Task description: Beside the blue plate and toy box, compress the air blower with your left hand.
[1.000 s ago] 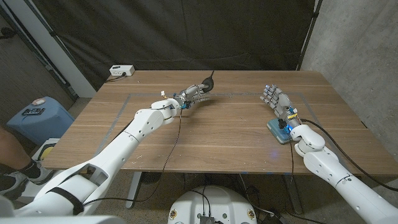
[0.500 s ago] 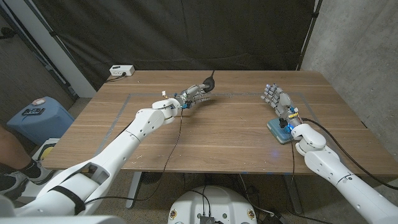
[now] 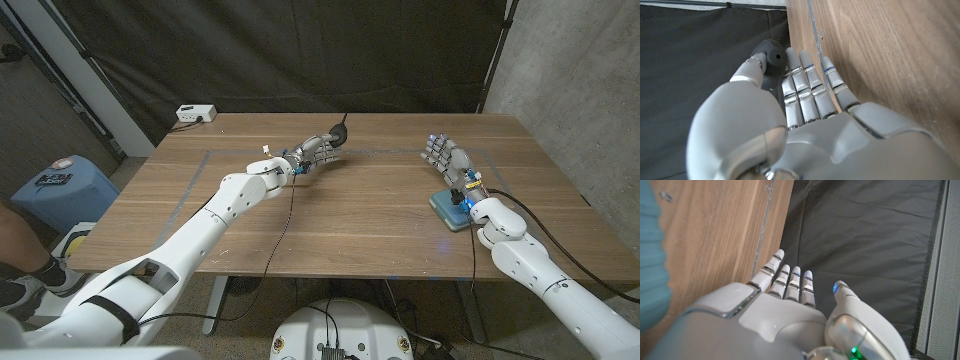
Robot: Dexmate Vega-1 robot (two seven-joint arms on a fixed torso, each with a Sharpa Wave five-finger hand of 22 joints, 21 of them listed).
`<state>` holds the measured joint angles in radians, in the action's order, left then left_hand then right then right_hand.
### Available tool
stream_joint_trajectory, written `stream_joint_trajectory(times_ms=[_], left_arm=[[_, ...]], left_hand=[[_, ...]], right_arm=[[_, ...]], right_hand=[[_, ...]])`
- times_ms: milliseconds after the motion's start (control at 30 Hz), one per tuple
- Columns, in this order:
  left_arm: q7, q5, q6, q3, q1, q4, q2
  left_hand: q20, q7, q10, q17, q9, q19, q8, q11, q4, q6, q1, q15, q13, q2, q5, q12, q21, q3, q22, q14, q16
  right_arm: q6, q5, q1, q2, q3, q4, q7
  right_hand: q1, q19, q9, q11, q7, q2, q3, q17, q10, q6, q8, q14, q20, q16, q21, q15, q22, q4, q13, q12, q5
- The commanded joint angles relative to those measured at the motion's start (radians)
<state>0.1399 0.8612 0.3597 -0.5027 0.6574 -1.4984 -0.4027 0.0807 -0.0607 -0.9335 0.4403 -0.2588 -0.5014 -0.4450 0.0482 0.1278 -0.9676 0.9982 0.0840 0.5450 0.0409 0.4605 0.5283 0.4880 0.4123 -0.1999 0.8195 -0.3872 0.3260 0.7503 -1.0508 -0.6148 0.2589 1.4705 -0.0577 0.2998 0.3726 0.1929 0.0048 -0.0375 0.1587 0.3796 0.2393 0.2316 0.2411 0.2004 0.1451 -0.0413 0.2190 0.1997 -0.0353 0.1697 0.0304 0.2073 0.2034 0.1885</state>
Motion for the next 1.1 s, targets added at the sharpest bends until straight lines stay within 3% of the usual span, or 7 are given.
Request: stream_joint_trajectory(times_ms=[33,1100], left_arm=[[-0.014,-0.004,0.01,-0.004,-0.004,-0.002,-0.007],[-0.096,-0.006,0.059,-0.017,-0.036,-0.006,-0.054]], left_hand=[[0.004,-0.006,0.015,0.001,0.002,0.005,0.011,0.002,-0.003,0.015,-0.012,-0.001,0.0,-0.001,-0.006,-0.012,-0.002,-0.003,-0.001,-0.015,0.004],[0.041,-0.031,0.102,-0.001,0.025,0.065,0.076,-0.022,-0.017,0.107,-0.086,-0.053,-0.015,-0.01,-0.03,-0.078,-0.023,-0.034,-0.001,-0.105,0.036]], right_arm=[[0.0,0.003,0.014,0.001,0.003,-0.015,-0.017],[0.015,0.006,0.002,0.016,0.004,-0.013,-0.009]], right_hand=[[-0.005,0.008,0.004,-0.001,0.001,0.001,-0.001,0.002,0.009,0.005,0.001,0.003,0.0,0.01,0.0,-0.025,0.005,-0.007,0.001,0.003,-0.001],[-0.005,0.007,0.004,-0.003,0.002,0.002,0.0,0.002,0.009,0.006,0.001,0.003,0.001,0.011,0.0,-0.028,0.005,-0.009,0.001,0.003,-0.001]])
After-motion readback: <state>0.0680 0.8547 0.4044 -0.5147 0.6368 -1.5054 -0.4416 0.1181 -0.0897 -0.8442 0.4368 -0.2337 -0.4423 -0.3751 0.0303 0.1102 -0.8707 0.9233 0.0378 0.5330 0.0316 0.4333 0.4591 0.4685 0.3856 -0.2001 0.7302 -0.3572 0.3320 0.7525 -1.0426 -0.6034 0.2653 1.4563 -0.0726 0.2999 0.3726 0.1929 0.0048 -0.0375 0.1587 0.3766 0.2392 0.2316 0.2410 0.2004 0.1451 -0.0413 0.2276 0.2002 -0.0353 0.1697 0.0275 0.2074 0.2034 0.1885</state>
